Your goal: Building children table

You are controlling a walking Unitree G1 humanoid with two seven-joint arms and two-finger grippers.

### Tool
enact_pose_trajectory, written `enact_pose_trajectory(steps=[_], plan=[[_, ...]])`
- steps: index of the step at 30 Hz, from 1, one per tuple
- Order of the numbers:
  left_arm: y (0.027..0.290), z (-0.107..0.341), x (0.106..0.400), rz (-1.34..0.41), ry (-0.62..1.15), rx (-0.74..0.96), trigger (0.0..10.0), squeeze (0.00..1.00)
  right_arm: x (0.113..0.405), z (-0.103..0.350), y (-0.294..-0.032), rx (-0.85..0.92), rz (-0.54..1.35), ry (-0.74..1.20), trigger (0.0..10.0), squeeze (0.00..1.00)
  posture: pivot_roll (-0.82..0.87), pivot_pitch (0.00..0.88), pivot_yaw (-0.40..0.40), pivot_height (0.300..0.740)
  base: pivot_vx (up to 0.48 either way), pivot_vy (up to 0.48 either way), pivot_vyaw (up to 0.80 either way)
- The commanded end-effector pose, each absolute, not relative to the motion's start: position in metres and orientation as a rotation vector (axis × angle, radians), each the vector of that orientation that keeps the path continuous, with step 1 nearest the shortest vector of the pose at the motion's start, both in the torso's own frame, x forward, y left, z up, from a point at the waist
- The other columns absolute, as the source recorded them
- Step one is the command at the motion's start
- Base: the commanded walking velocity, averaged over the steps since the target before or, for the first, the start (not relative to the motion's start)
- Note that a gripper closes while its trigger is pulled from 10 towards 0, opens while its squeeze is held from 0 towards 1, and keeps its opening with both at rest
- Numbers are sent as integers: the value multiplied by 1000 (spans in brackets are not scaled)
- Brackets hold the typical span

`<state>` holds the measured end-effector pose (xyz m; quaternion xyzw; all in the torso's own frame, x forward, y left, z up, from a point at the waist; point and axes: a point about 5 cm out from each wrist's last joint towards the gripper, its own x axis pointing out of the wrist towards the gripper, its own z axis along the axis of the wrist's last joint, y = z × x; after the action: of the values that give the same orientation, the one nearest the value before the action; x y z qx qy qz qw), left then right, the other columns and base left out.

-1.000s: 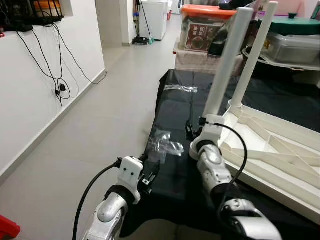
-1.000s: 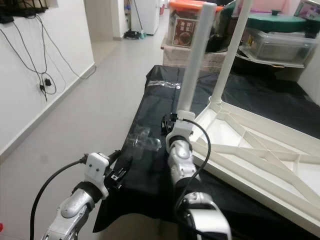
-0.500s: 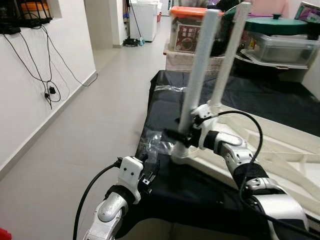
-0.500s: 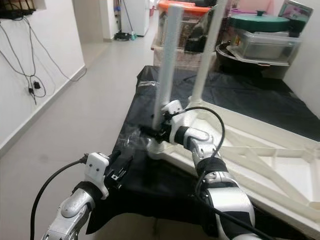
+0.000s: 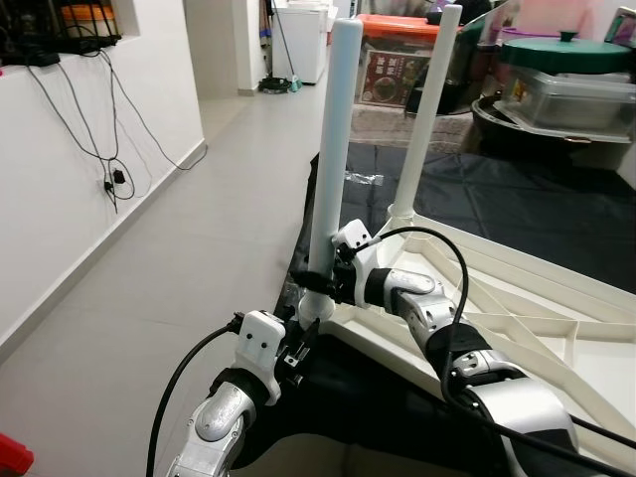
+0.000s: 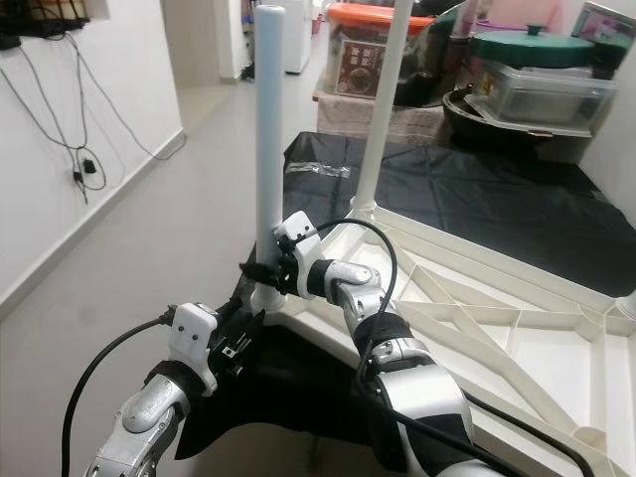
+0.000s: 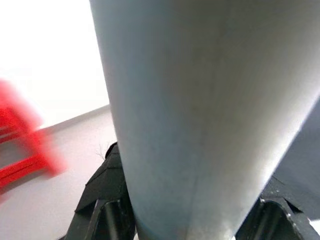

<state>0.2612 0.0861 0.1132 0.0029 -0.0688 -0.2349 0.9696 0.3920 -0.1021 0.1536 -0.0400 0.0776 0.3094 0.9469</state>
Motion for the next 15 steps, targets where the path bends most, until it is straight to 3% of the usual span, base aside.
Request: enact_pose_trajectory(steps=[1, 2, 3, 4, 6, 8, 9, 15], plan=[[86, 108, 259, -480, -119, 17, 10000, 0, 395, 149, -123, -95, 476, 191, 0, 0, 86, 0, -76, 740, 0, 0, 0], [87, 108, 259, -481, -119, 17, 10000, 0, 397, 149, -130, -83, 390, 195, 0, 0, 86, 0, -76, 740, 0, 0, 0], [87, 108, 259, -483, -117, 16, 10000, 0, 398, 147, -152, -43, 100, 173, 0, 0, 70, 0, -64, 740, 0, 0, 0], [87, 108, 259, -483, -117, 16, 10000, 0, 398, 147, -152, -43, 100, 173, 0, 0, 70, 0, -64, 740, 0, 0, 0], [87, 107, 260, -488, -113, 14, 10000, 0, 388, 138, -177, 42, -296, 157, 0, 0, 66, 0, -60, 740, 0, 0, 0], [87, 107, 260, -488, -113, 14, 10000, 0, 388, 138, -177, 42, -296, 157, 0, 0, 66, 0, -60, 740, 0, 0, 0], [87, 108, 260, -490, -113, 14, 10000, 0, 382, 133, -178, 83, -415, 163, 0, 0, 70, 0, -64, 740, 0, 0, 0], [87, 108, 261, -487, -115, 15, 10000, 0, 377, 129, -160, 130, -451, 154, 0, 0, 74, 0, -64, 740, 0, 0, 0]])
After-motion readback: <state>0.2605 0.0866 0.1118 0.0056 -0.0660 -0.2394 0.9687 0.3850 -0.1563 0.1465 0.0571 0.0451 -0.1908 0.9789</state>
